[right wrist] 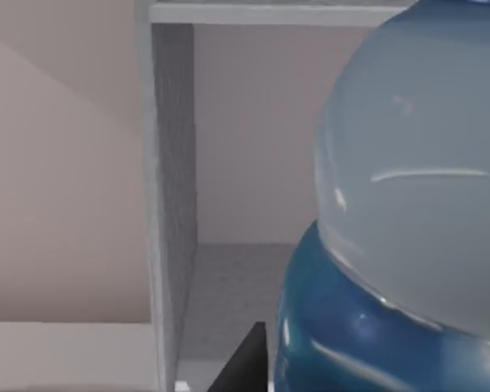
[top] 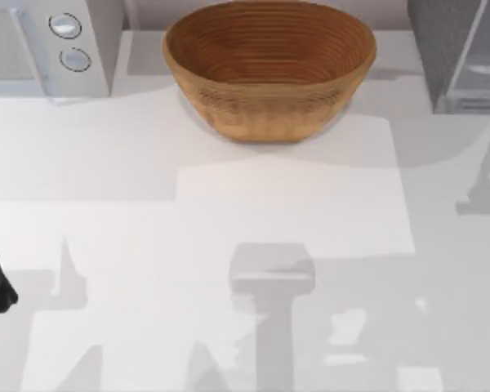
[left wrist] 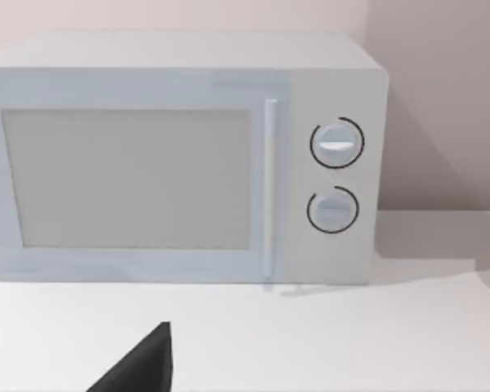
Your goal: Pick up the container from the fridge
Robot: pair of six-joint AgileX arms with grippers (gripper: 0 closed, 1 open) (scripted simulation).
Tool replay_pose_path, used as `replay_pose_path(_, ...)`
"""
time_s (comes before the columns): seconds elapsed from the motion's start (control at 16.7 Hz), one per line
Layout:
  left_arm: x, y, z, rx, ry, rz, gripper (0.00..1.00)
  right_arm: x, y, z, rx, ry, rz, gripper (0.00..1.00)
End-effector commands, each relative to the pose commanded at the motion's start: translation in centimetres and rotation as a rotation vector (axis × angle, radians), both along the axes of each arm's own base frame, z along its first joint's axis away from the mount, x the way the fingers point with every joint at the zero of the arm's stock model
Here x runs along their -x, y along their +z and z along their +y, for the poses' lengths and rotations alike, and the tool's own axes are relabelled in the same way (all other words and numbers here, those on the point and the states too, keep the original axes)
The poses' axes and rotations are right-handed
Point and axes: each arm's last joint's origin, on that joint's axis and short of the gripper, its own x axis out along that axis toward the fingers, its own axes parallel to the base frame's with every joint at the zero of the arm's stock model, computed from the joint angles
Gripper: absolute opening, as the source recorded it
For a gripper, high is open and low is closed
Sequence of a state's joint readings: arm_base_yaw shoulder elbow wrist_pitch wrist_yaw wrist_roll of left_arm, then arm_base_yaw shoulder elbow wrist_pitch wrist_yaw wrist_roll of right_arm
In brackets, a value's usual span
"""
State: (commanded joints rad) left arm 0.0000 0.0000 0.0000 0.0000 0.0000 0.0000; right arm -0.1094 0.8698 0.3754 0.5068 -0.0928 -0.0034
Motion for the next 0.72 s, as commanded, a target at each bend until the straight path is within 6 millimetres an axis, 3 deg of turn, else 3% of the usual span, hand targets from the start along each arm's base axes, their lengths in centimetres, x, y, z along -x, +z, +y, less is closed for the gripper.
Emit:
replay_pose_path(0.18, 0.0, 0.0, 0.0, 0.0, 0.0, 0.0, 1.0, 4.7, -1.7, 0.9, -0.006, 0.002, -0.01, 0.0)
replay_pose_path(0.3, 0.0, 0.0, 0.0, 0.0, 0.0, 0.0, 1.0, 6.8, -3.4, 1.3, -0.01, 0.004, -0.012, 0.0)
replay_pose_path(0.54, 0.0, 0.0, 0.0, 0.0, 0.0, 0.0, 1.0, 8.8, -6.6, 1.6, -0.016, 0.009, 0.001, 0.0)
replay_pose_path(0.72, 0.0, 0.0, 0.0, 0.0, 0.0, 0.0, 1.0, 9.1, -7.8, 1.8, -0.017, 0.011, 0.01, 0.0)
